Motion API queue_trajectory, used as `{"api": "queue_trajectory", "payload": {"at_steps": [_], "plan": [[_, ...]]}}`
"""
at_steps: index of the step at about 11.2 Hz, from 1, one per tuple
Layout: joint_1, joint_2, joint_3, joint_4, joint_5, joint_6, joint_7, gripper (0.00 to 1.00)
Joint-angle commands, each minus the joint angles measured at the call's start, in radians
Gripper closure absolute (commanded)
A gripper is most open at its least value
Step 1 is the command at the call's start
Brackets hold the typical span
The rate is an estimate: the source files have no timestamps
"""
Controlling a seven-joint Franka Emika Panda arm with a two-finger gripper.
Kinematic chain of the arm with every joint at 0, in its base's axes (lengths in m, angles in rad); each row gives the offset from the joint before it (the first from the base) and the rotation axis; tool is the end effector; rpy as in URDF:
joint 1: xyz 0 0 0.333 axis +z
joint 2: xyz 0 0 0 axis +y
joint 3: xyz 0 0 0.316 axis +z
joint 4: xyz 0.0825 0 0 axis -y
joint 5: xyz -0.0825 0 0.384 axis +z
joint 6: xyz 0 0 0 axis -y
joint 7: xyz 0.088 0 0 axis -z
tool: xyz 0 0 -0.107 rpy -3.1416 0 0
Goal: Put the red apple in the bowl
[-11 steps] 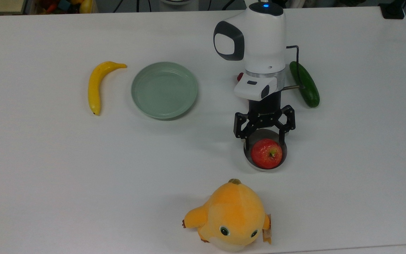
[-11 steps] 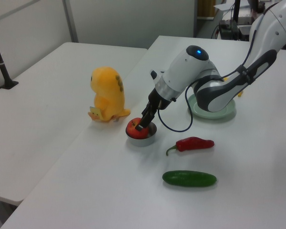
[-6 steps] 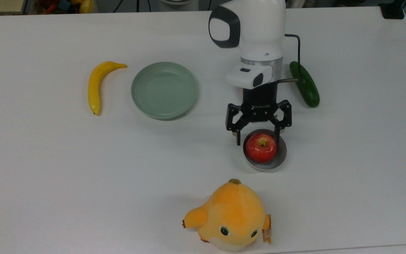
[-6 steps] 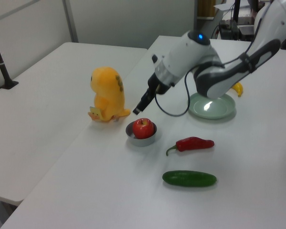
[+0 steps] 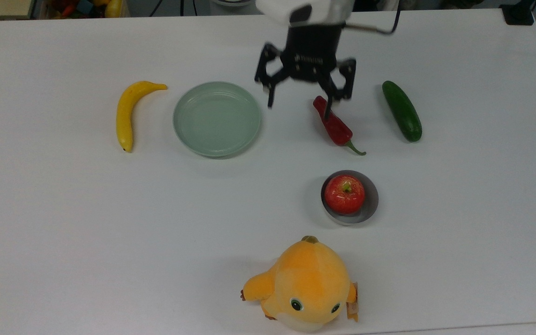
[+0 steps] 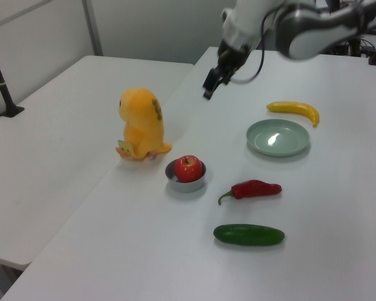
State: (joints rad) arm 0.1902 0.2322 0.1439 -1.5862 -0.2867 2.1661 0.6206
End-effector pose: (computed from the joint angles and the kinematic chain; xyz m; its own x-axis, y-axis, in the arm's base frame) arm 0.6345 0.1986 0.5394 0.8999 -0.1592 0.4061 -0.1776 -0.9841 0.0079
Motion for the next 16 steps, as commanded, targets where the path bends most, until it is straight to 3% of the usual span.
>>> {"api": "queue_trajectory", "payload": {"at_steps": [1, 3, 5, 7, 10, 14, 16], "plan": [[-0.047, -0.196, -0.015, -0.044, 0.205, -0.294, -0.024, 0.00], [-0.075, -0.261, -0.020, -0.044, 0.219, -0.456, -0.022, 0.00], [-0.093, -0.303, -0.042, -0.047, 0.280, -0.560, -0.021, 0.00], [-0.097, -0.323, -0.127, -0.051, 0.351, -0.612, -0.045, 0.00], [-0.098, -0.313, -0.148, -0.064, 0.354, -0.600, -0.336, 0.00], [-0.101, -0.272, -0.165, -0.063, 0.351, -0.429, -0.553, 0.00], [-0.103, -0.264, -0.171, -0.063, 0.351, -0.413, -0.631, 0.00]]}}
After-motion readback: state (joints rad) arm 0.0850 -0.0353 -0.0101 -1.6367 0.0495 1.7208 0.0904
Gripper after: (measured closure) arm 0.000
